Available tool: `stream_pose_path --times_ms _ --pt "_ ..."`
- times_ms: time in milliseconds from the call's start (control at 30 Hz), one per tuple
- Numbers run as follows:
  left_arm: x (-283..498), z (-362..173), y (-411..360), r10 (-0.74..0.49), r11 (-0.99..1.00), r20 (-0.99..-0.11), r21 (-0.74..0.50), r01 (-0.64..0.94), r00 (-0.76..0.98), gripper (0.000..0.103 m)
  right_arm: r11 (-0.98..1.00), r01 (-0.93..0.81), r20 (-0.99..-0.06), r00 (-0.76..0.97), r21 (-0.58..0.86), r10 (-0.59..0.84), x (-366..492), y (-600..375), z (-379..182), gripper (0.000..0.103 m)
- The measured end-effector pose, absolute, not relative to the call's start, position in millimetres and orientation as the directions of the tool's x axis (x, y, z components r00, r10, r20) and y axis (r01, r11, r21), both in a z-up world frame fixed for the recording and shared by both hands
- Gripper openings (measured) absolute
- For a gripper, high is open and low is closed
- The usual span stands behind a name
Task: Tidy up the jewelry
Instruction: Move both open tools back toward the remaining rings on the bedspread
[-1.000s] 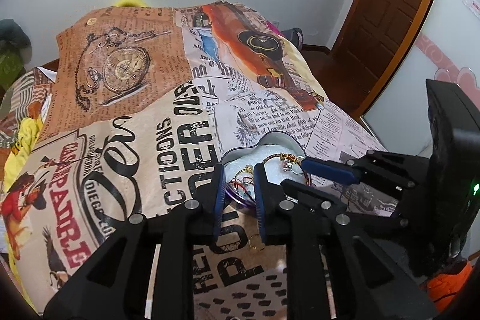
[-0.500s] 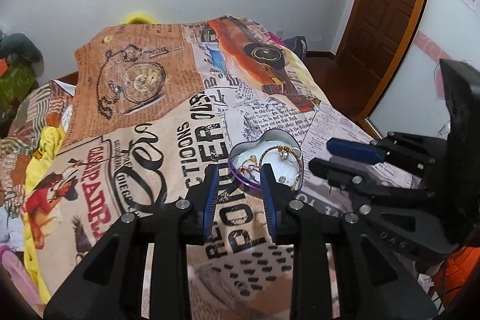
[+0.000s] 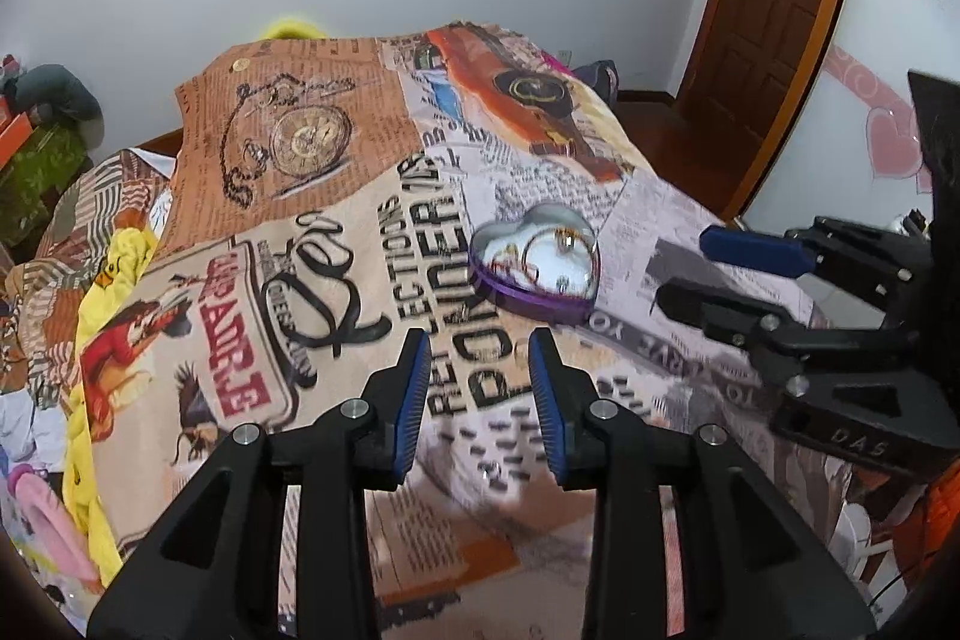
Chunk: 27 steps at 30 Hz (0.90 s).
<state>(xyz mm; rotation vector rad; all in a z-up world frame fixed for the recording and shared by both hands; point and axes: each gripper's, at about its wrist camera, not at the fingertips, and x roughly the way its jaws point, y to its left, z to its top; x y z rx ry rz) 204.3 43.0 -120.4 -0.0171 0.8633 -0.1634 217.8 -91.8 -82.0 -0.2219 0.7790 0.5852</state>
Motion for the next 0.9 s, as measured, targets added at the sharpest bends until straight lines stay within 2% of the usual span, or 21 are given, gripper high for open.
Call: stream_pose_path --times_ms 367,633,767,900 --pt "184 -167 40 -0.155 0.986 -0.827 -0.095 0.138 0.54 0.033 0.829 -0.558 -0.748 0.531 0.045 0.398 200 -99 -97 0.04" --pt "183 -194 29 -0.187 0.978 -0.848 -0.113 0.176 0.496 0.033 0.84 -0.538 -0.778 0.497 0.071 0.384 198 -106 -115 0.04" --pt "187 -204 31 -0.17 0.982 -0.852 -0.106 0.155 0.496 0.023 0.842 -0.533 -0.789 0.482 0.081 0.381 198 -108 -123 0.04" --pt "187 -208 33 -0.185 0.98 -0.846 -0.123 0.154 0.499 0.023 0.843 -0.53 -0.795 0.472 0.089 0.381 201 -109 -128 0.04"
